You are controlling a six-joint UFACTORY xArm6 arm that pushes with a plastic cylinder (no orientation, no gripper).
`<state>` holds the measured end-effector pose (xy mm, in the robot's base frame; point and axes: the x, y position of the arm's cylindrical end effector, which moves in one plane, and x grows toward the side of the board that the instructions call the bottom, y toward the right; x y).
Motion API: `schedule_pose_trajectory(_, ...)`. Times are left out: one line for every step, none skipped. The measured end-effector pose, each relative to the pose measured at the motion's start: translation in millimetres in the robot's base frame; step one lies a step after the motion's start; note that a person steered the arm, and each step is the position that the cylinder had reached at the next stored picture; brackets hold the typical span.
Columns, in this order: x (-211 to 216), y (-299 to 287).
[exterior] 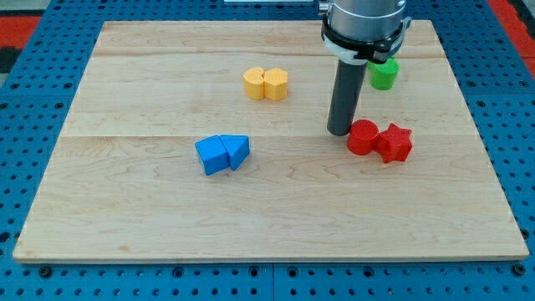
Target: Push the yellow hexagon to the center
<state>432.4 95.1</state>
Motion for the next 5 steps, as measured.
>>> schedule_pose_trajectory(-7.7, 2.7)
schedule_pose_trajectory(-41.1, 8.4)
schedule_pose_trajectory(-77.7, 8.4)
schedule_pose_trajectory(-111.5, -6.5)
schedule_pose_trajectory(-138.2, -55.2)
